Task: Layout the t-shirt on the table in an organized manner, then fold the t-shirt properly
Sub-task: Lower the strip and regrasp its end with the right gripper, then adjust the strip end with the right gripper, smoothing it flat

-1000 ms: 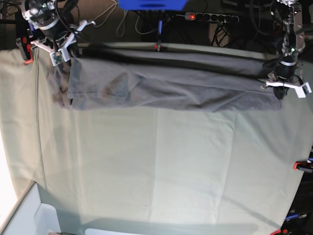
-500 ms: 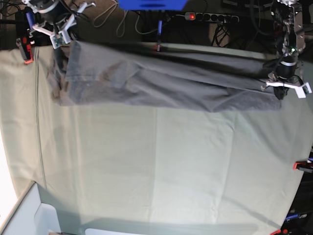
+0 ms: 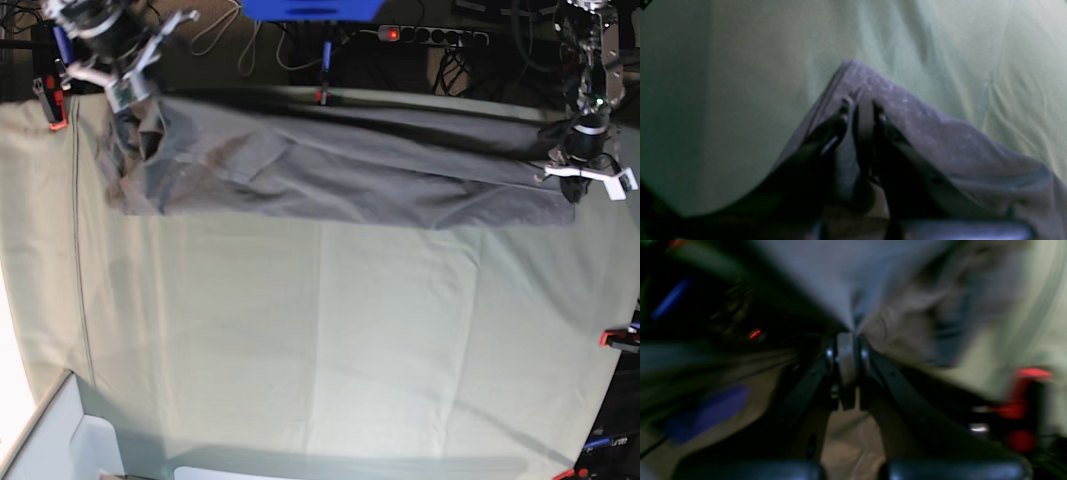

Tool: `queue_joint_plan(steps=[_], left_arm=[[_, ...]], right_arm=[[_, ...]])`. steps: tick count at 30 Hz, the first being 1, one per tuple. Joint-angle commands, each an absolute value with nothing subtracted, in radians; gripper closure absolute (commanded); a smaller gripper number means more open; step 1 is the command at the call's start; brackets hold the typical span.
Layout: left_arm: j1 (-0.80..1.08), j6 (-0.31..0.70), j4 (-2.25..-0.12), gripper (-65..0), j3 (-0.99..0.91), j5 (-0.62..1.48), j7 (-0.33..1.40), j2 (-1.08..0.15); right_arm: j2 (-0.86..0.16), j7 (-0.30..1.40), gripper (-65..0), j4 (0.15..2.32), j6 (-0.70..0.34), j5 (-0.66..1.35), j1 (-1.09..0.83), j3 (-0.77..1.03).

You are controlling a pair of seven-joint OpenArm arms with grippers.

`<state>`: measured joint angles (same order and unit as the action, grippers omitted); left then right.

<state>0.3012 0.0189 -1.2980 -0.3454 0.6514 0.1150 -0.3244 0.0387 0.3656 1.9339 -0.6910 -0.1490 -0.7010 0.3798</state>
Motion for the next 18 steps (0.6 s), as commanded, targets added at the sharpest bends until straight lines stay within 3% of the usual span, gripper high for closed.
queue_joint_plan(steps=[1, 13, 15, 18], left_arm=[[0.295, 0.021, -1.317, 0.0, -0.352, 0.65, 0.087, -0.341], [0.295, 0.021, -1.317, 0.0, -0.352, 0.65, 0.087, -0.337], [0.295, 0.021, -1.317, 0.0, -0.352, 0.65, 0.087, -0.337], [0.295, 0.021, -1.317, 0.0, -0.352, 0.65, 0.087, -0.337]], right_arm=[[0.036, 0.349, 0.0, 1.94, -0.698, -0.136, -0.693, 0.394], [0.028, 0.349, 0.0, 1.834, -0.698, -0.137, -0.624, 0.476], [0.03, 0.349, -3.8, 1.834, -0.698, -0.137, -0.628, 0.476], [0.031, 0.349, -15.9, 1.836, -0.698, -0.137, -0.645, 0.475]])
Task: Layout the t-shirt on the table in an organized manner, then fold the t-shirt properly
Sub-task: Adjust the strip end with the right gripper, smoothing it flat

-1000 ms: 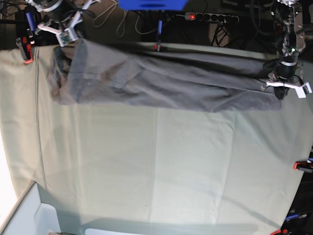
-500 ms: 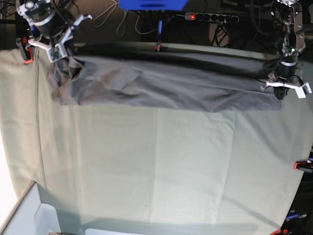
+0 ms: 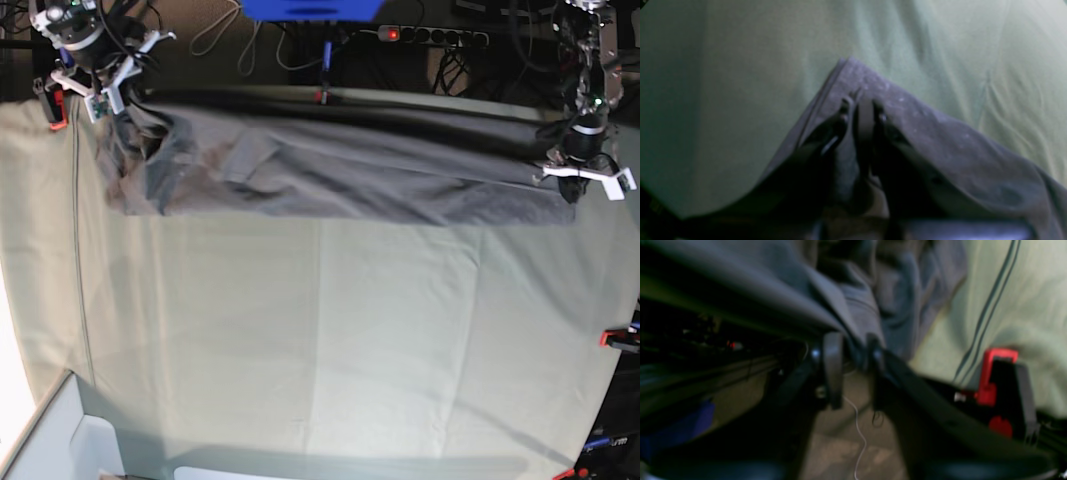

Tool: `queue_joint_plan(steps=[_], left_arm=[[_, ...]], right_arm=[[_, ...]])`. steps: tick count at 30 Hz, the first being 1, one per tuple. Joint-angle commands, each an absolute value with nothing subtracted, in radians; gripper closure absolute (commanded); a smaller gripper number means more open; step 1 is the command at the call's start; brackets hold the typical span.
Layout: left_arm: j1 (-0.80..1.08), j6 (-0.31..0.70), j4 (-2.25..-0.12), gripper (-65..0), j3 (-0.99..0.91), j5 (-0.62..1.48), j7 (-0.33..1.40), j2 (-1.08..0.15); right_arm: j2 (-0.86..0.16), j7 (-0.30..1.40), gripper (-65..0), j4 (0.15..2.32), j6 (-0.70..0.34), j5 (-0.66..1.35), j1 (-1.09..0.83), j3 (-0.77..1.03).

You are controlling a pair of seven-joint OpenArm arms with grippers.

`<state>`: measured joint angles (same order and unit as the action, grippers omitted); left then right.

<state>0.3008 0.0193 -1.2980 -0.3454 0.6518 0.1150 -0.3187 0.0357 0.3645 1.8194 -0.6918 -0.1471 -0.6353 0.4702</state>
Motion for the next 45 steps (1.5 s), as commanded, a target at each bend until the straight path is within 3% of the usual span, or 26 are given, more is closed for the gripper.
queue_joint_plan(steps=[1, 3, 5, 17, 21, 27, 34, 45], left_arm=[[0.295, 0.021, -1.317, 0.0, -0.352, 0.65, 0.087, -0.337], [0.295, 0.021, -1.317, 0.0, -0.352, 0.65, 0.087, -0.337], [0.295, 0.021, -1.317, 0.0, -0.352, 0.65, 0.087, -0.337], [0.295, 0.021, -1.317, 0.0, -0.352, 0.65, 0.087, -0.337], [0.295, 0.021, -1.317, 0.0, -0.352, 0.65, 0.087, -0.337], [0.295, 0.021, -1.316, 0.0, -0.352, 0.65, 0.087, -0.337], [0.295, 0.021, -1.307, 0.0, -0.352, 0.65, 0.087, -0.337], [0.289, 0.021, -1.307, 0.0, -0.352, 0.65, 0.087, -0.335]], right_arm=[[0.031, 0.349, -19.7, 1.836, -0.698, -0.137, -0.647, 0.476], [0.031, 0.349, -26.5, 1.836, -0.698, -0.136, -0.645, 0.489], [0.033, 0.349, -29.0, 1.837, -0.698, -0.134, -0.645, 0.515], [0.035, 0.349, -29.4, 1.844, -0.698, -0.021, -0.642, 0.636], [0.039, 0.36, -30.0, 1.844, -0.698, -0.022, -0.624, 0.573], [0.077, 0.455, -37.3, 1.844, -0.698, -0.025, -0.526, 0.541], [0.077, 0.539, -37.6, 1.844, -0.698, -0.025, -0.464, 0.519], [0.077, 0.541, -37.5, 1.844, -0.698, -0.025, -0.464, 0.44]])
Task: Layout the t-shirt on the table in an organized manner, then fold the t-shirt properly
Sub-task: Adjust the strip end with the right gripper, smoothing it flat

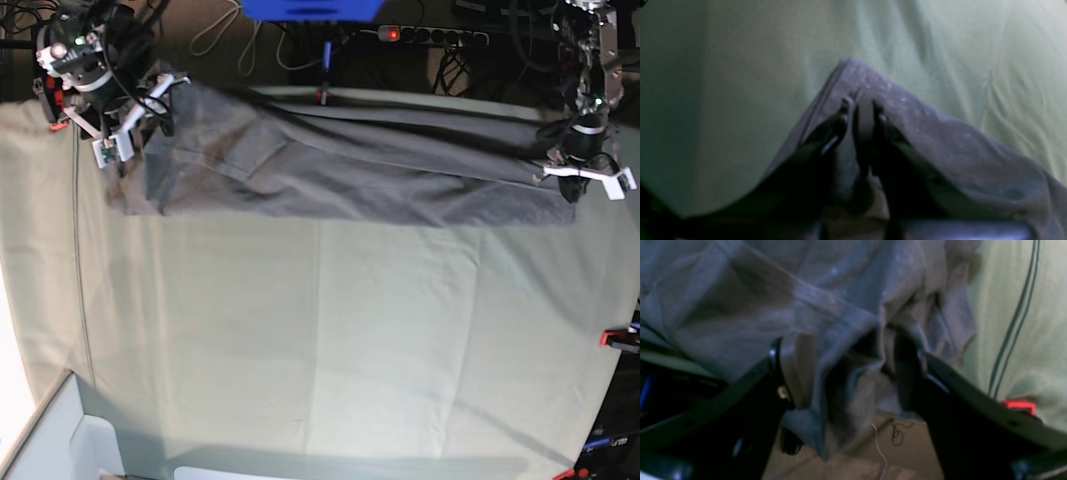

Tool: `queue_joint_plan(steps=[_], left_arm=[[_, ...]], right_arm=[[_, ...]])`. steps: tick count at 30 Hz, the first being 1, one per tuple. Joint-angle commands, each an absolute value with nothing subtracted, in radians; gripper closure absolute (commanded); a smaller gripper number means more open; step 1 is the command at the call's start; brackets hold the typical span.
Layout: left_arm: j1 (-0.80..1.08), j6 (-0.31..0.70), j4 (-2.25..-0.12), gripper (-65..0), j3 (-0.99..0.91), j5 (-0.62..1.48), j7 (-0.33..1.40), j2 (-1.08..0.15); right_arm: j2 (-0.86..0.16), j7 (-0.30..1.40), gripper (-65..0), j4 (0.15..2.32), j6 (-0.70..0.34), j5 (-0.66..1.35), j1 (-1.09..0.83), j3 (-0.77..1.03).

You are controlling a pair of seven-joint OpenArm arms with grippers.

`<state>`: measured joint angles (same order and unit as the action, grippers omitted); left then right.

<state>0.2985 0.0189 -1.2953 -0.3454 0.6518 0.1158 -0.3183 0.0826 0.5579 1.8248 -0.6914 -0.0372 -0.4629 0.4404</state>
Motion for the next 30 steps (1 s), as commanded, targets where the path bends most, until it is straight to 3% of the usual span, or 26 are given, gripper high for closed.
queue_joint_plan(steps=[1, 14, 21, 30], left_arm=[[0.285, 0.021, -1.307, 0.0, -0.352, 0.65, 0.087, -0.335], [0.282, 0.021, -1.305, 0.0, -0.352, 0.65, 0.087, -0.335], [0.28, 0.021, -1.305, 0.0, -0.352, 0.65, 0.087, -0.335], [0.28, 0.021, -1.305, 0.0, -0.352, 0.65, 0.087, -0.335]], right_arm=[[0.077, 0.541, -37.5, 1.844, -0.698, -0.025, -0.463, 0.435], [0.077, 0.542, -37.1, 1.834, -0.698, -0.025, -0.443, 0.435], [0.077, 0.542, -28.0, 1.833, -0.698, -0.025, -0.443, 0.433], [0.079, 0.542, -27.9, 1.773, -0.698, -0.025, -0.424, 0.433]])
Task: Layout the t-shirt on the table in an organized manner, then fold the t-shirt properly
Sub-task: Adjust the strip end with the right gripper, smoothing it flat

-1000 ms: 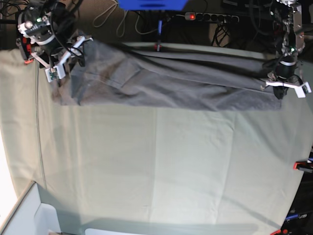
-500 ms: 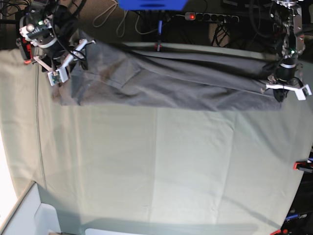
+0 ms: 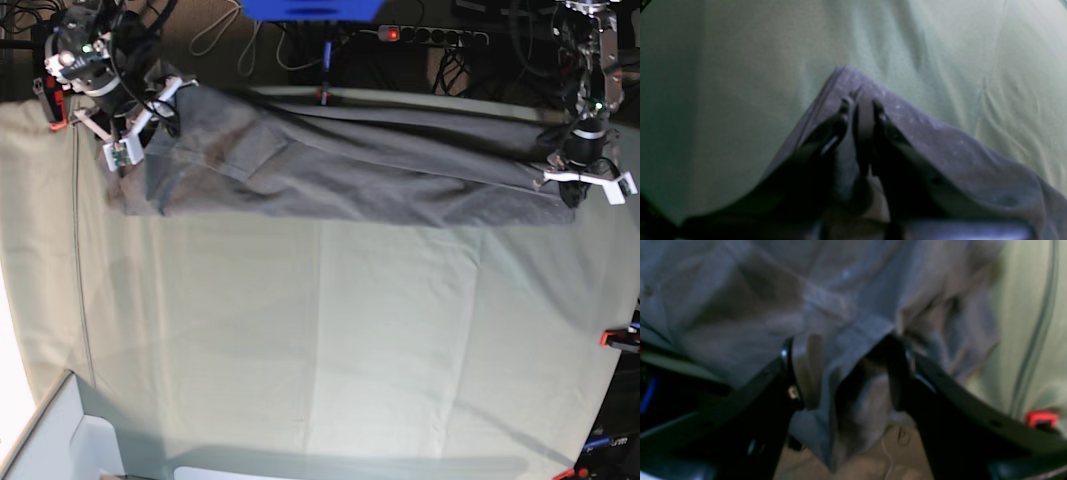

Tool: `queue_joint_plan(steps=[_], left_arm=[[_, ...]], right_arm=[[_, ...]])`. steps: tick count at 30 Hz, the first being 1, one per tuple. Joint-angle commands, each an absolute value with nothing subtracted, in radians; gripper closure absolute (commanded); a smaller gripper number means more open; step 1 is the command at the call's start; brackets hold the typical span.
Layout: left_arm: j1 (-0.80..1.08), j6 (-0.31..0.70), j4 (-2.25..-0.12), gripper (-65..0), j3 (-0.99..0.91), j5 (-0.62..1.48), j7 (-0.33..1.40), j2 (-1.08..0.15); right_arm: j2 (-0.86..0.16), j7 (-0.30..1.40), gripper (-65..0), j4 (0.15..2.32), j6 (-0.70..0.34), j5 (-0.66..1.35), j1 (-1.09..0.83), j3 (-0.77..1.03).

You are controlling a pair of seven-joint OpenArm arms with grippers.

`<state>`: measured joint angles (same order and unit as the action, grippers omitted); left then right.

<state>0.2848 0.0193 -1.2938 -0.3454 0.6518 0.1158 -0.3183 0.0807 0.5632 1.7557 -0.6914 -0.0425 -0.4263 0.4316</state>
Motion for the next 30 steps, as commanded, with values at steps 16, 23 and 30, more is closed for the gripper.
queue_joint_plan(steps=[16, 23, 30], left_arm=[[0.28, 0.019, -1.305, 0.0, -0.352, 0.65, 0.087, -0.335], [0.28, 0.019, -1.305, 0.0, -0.352, 0.65, 0.087, -0.335], [0.28, 0.019, -1.305, 0.0, -0.354, 0.65, 0.087, -0.335]], right_arm=[[0.073, 0.535, 0.0, 1.77, -0.698, -0.025, -0.394, 0.44], [0.07, 0.542, 0.0, 1.831, -0.698, -0.027, -0.32, 0.441], [0.07, 0.542, 0.0, 1.834, -0.698, -0.028, -0.243, 0.441]])
